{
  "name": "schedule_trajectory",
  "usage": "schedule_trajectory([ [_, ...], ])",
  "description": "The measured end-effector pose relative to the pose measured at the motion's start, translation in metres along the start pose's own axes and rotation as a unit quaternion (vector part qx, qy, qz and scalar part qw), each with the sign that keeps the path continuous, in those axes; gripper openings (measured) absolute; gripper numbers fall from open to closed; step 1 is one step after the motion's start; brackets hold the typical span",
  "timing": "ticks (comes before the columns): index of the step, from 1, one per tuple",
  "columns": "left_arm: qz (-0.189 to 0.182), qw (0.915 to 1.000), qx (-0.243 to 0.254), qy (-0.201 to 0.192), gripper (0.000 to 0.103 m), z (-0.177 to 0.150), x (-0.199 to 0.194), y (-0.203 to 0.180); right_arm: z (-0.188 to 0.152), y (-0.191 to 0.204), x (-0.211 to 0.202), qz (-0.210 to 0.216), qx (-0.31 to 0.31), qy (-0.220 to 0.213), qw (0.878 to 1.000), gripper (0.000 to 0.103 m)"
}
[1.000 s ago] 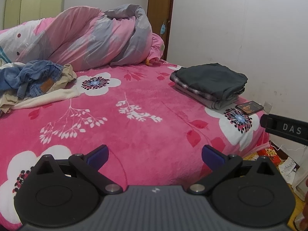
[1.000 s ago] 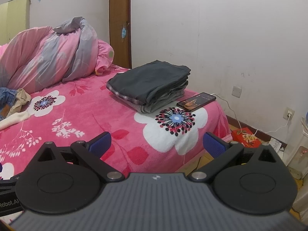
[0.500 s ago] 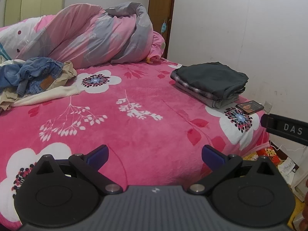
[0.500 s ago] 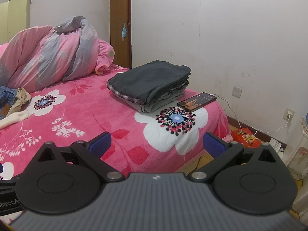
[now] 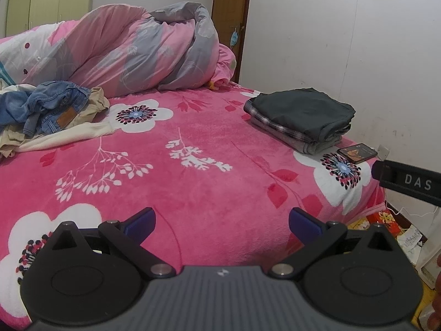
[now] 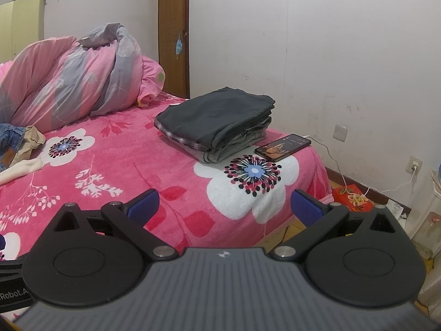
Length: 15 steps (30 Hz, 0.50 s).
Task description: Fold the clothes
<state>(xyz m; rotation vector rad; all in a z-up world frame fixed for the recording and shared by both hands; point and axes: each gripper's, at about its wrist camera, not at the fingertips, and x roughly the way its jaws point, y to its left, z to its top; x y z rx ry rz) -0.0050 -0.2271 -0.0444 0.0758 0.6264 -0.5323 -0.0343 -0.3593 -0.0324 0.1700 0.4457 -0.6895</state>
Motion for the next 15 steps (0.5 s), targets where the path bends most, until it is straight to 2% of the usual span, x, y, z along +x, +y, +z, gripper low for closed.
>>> schedule_trajectory([
  [15, -0.001, 1.0, 0.002, 0.002, 0.103, 0.0008, 0.0018, -0.0025, 0.0017, 0.0012, 0.0012, 0.001, -0.001, 0.0, 1.0, 0.102],
])
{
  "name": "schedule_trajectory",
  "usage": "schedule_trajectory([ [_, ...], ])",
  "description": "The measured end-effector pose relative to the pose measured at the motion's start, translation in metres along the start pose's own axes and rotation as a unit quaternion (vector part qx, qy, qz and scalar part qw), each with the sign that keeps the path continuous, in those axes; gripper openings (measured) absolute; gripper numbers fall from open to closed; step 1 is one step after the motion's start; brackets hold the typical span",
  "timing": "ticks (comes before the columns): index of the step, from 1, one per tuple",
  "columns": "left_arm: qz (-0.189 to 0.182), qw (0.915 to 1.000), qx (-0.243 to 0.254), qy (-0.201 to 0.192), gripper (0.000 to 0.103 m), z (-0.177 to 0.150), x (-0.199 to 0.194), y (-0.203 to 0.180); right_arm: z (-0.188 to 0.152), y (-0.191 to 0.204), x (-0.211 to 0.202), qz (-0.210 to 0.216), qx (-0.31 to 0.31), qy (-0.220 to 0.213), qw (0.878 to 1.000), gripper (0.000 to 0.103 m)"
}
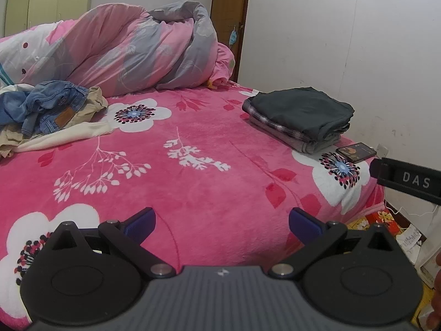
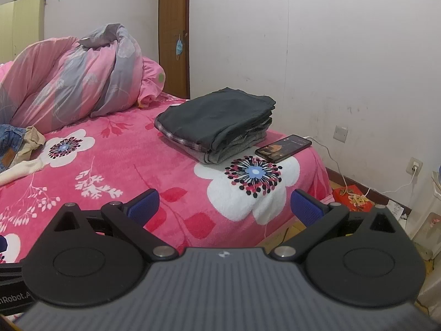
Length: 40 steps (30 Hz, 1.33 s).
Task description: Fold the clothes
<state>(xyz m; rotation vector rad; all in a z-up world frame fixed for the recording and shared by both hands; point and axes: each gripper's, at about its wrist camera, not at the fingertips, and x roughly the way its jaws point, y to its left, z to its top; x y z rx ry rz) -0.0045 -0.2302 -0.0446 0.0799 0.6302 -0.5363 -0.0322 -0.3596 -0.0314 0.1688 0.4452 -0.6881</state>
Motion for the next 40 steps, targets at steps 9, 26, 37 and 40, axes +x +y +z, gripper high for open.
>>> schedule_trajectory([
  [9, 0.0, 1.0, 0.0, 0.002, 0.103, -0.0006, -0.0005, -0.0006, -0.0006, 0.0004, -0.0001, 0.0, -0.001, 0.0, 1.0, 0.102],
  [26, -0.001, 1.0, -0.001, 0.006, 0.103, -0.0019, 0.0003, 0.0018, -0.002, 0.002, 0.0006, 0.0, -0.001, 0.003, 1.0, 0.102],
  [37, -0.001, 0.9999, -0.005, 0.009, 0.103, -0.0028, 0.002, 0.0026, -0.0032, 0.0023, 0.0008, 0.001, -0.001, 0.005, 1.0, 0.102],
  [40, -0.001, 0.9999, -0.006, 0.011, 0.103, -0.0032, 0.003, 0.003, -0.0035, 0.0022, 0.0014, 0.0, 0.0, 0.005, 1.0, 0.102],
])
